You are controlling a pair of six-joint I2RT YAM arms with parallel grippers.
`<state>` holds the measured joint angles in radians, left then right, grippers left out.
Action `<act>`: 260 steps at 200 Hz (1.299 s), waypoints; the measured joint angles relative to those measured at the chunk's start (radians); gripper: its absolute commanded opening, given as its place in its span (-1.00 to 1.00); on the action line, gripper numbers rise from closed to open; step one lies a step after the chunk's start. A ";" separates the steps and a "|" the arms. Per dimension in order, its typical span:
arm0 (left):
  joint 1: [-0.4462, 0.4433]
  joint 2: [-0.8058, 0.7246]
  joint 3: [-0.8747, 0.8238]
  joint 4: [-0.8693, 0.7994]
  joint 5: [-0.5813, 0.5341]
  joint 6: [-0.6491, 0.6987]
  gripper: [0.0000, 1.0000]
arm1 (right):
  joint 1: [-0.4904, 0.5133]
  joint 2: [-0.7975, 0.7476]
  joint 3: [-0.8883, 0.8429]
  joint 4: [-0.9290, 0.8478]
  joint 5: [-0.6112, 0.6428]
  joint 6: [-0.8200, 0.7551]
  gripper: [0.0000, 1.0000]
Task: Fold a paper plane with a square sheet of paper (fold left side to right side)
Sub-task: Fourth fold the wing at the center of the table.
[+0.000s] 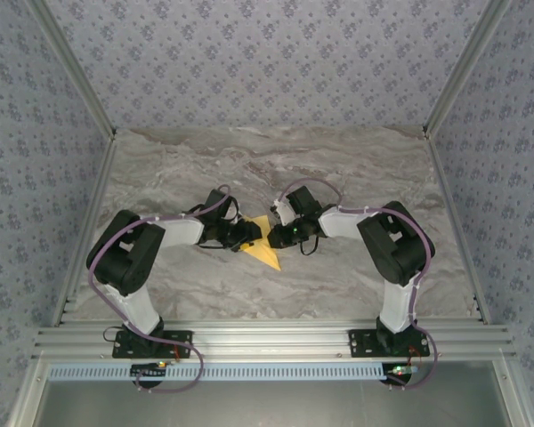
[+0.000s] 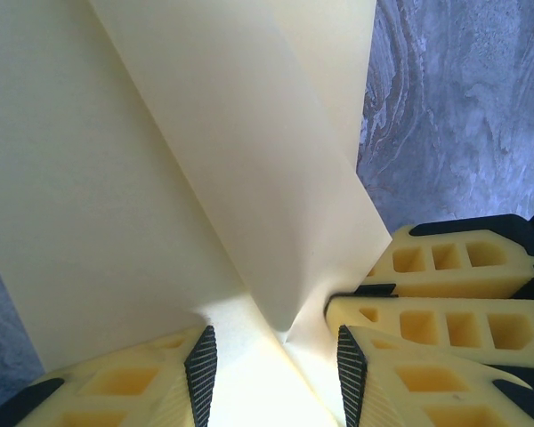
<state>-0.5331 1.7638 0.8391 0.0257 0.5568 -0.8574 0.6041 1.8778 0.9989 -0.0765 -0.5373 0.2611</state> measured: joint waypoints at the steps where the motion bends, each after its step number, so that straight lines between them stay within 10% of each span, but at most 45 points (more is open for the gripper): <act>1: 0.000 0.000 0.000 0.000 0.000 0.000 -0.14 | 0.000 0.000 0.000 0.000 0.000 0.000 -0.79; 260: 0.000 0.000 0.002 -0.004 0.000 0.003 -0.14 | 0.022 0.000 0.030 -0.071 0.068 -0.045 -0.79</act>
<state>-0.5331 1.7638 0.8410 0.0216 0.5564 -0.8539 0.6262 1.8774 1.0290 -0.1478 -0.4698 0.2165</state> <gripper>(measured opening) 0.429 0.106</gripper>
